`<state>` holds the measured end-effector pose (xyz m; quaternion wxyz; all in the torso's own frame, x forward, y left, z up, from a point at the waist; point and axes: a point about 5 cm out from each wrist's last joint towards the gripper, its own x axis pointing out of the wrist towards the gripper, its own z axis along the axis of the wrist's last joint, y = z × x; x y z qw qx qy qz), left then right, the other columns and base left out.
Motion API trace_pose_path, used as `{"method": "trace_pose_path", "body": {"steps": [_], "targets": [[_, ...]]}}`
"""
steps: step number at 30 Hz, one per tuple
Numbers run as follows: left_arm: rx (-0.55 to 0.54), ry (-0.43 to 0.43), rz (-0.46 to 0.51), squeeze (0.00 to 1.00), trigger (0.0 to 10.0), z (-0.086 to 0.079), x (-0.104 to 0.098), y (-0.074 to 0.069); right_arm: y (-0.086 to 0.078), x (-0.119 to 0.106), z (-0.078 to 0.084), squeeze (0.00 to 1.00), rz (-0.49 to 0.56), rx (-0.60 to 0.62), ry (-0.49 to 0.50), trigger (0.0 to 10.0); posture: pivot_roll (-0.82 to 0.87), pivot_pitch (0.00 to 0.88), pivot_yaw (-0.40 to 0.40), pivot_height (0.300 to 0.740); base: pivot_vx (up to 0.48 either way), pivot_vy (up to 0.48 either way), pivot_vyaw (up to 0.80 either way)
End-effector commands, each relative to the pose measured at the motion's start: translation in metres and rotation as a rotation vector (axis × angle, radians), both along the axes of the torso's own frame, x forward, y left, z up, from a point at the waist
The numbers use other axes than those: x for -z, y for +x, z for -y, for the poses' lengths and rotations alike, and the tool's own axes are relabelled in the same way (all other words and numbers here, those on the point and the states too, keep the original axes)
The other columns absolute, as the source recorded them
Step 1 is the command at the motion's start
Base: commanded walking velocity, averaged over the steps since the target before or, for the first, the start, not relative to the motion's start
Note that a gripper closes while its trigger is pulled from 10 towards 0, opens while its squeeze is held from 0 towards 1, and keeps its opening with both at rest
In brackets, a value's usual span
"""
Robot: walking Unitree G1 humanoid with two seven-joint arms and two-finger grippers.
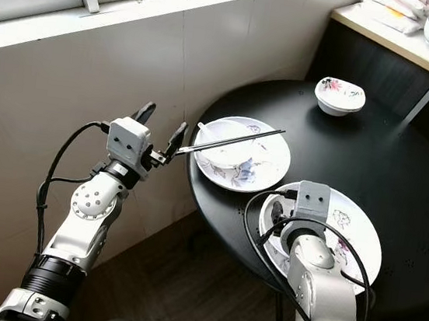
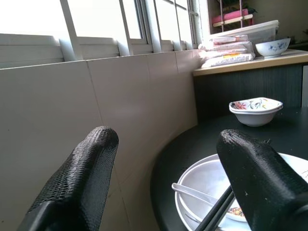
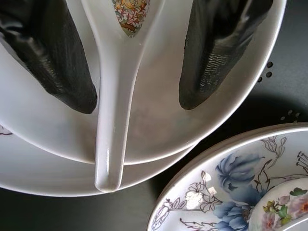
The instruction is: Kitchen organization
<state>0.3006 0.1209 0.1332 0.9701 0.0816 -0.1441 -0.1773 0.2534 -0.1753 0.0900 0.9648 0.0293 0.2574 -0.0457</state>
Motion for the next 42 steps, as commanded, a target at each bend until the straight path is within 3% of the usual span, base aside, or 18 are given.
{"method": "trace_pose_path", "body": {"steps": [1,2,5,6,7,9,10,22,26,32,42], "targets": [[0.007,0.018,0.005,0.0,10.0,0.002,-0.001,0.001,0.0,0.002,0.003,0.0,-0.018,0.024,0.02,10.0,0.03,0.0,-0.041,0.74,0.0,0.0,0.0],[0.007,0.018,0.004,0.0,10.0,0.002,-0.001,0.001,0.0,0.003,0.004,0.0,-0.02,0.026,0.02,8.9,0.03,0.0,-0.041,0.74,0.0,0.0,0.0],[0.007,0.018,0.004,0.0,10.0,0.002,-0.001,0.001,-0.001,0.005,0.004,0.0,-0.032,0.033,0.028,8.3,0.03,0.0,-0.043,0.74,0.0,0.0,0.0],[0.007,0.019,0.003,0.0,10.0,0.002,-0.001,0.001,-0.001,0.006,0.004,0.0,-0.037,0.036,0.037,5.8,0.03,0.0,-0.043,0.74,0.0,0.0,0.0],[0.007,0.02,0.003,0.0,10.0,0.002,-0.001,0.001,-0.001,0.007,0.004,0.0,-0.038,0.037,0.04,5.8,0.03,0.0,-0.043,0.74,0.0,0.0,0.0],[0.007,0.021,0.002,0.0,10.0,0.002,0.0,0.001,-0.001,0.007,0.004,0.0,-0.037,0.036,0.055,1.0,0.03,0.0,-0.043,0.74,0.0,0.0,0.0],[0.008,0.022,0.001,0.0,10.0,0.002,0.0,0.001,-0.001,0.007,0.004,0.0,-0.035,0.036,0.058,0.0,0.03,0.0,-0.043,0.74,0.0,0.0,0.0],[0.009,0.028,-0.005,0.0,10.0,0.003,0.002,0.001,0.001,0.005,0.003,0.0,0.011,0.026,0.07,0.0,0.03,0.0,-0.039,0.74,0.0,0.0,0.0],[0.006,0.031,-0.005,0.0,10.0,0.002,0.002,0.001,0.009,-0.016,0.002,0.0,0.185,0.0,-0.023,0.0,0.04,0.0,-0.038,0.74,0.0,0.0,0.0],[0.001,0.032,-0.007,0.0,10.0,0.001,0.003,0.002,0.017,-0.062,-0.009,0.0,0.509,-0.066,-0.042,0.0,0.04,0.0,-0.037,0.74,0.0,0.0,0.0],[-0.018,-0.015,-0.029,0.0,10.0,-0.004,0.002,0.004,0.017,-0.08,-0.01,0.0,0.668,-0.109,-0.123,0.0,0.04,0.0,-0.031,0.74,0.0,0.0,0.24]]}}
